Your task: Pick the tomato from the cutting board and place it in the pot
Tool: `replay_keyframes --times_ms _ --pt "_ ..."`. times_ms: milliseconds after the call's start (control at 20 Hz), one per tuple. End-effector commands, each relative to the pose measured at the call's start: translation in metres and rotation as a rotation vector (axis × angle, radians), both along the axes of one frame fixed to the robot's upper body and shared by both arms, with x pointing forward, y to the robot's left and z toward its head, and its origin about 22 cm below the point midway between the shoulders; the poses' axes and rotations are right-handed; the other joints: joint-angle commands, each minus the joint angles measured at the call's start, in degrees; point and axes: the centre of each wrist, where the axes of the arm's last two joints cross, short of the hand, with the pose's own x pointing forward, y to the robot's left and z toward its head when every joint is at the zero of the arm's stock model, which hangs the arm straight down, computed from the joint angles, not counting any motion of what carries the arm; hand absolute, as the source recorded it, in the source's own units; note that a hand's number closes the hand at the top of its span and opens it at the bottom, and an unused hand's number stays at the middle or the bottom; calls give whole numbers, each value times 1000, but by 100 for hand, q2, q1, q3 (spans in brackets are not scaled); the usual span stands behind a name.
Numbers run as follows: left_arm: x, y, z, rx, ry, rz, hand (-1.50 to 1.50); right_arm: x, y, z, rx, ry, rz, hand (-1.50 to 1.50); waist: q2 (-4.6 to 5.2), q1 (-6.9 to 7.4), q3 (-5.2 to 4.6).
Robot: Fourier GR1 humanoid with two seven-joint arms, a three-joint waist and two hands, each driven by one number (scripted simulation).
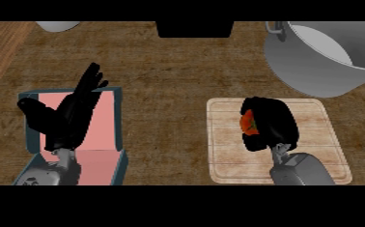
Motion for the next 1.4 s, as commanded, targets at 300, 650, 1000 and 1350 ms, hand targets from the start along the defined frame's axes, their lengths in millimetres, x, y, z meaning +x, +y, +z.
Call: replay_keyframes --times_ms 300,650,1000,1350 --pt "9 4 9 2 8 11 0 -2 -36 10 32 -41 -86 150 -10 -58 -1" --pt "0 -6 3 1 -16 -2 0 16 -175 11 132 68 -739 150 5 -100 5" --pt "-2 -10 -3 1 2 7 0 11 -211 94 -6 -231 -856 150 -10 -31 -2" --pt "-4 8 2 8 9 -13 0 -22 -203 166 9 -454 -732 150 -23 -34 -5"
